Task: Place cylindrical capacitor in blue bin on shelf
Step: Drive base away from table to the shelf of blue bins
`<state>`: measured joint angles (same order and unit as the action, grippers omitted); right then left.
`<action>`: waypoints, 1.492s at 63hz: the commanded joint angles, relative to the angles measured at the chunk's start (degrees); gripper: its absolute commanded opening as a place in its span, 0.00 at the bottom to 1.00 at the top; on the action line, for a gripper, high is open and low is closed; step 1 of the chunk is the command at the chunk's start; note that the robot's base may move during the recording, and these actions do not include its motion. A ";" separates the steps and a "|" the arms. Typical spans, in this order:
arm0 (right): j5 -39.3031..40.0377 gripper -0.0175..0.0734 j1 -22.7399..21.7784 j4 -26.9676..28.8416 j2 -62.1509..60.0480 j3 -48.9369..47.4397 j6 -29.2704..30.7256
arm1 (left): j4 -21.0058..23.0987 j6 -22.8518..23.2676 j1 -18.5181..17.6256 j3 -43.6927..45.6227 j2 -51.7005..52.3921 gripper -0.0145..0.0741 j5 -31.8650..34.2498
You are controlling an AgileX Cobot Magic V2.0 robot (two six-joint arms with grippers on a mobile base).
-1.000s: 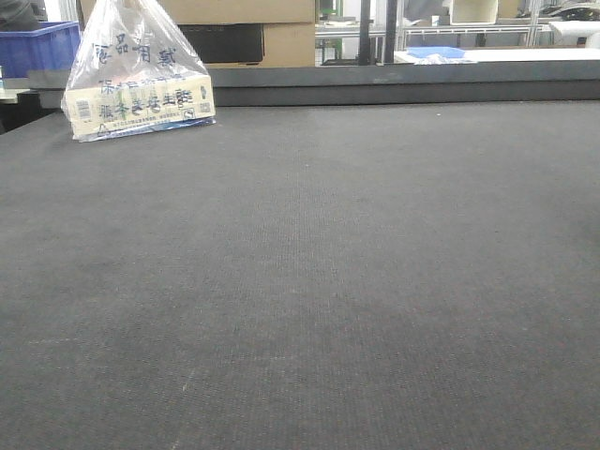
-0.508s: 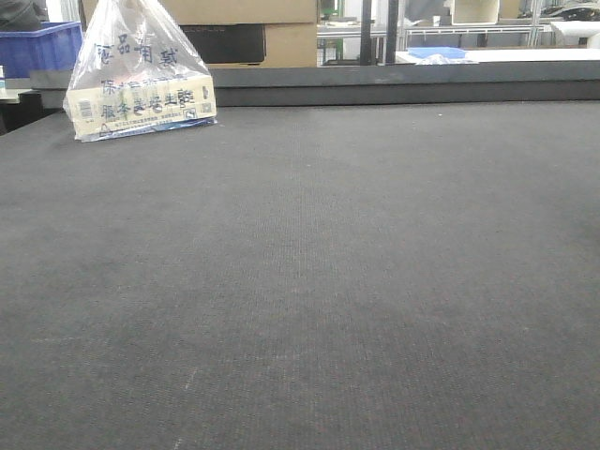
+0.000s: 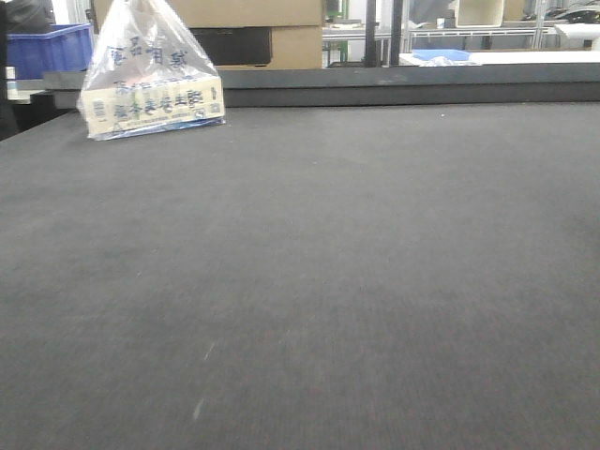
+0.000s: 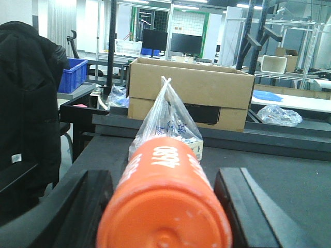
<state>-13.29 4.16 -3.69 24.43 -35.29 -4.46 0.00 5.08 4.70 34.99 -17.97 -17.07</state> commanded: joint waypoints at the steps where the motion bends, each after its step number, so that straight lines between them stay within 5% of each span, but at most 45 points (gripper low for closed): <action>1: 1.71 0.01 -0.23 -0.75 -0.20 0.00 -0.02 | 0.00 -0.19 0.32 0.03 0.26 0.04 1.57; 94: 1.71 0.01 -0.23 -0.75 -0.20 0.00 -0.02 | 0.00 -0.19 0.32 0.03 0.29 0.04 1.81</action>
<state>-13.29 4.16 -3.69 24.43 -35.29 -4.46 0.00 4.96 4.70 34.99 -17.97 -16.83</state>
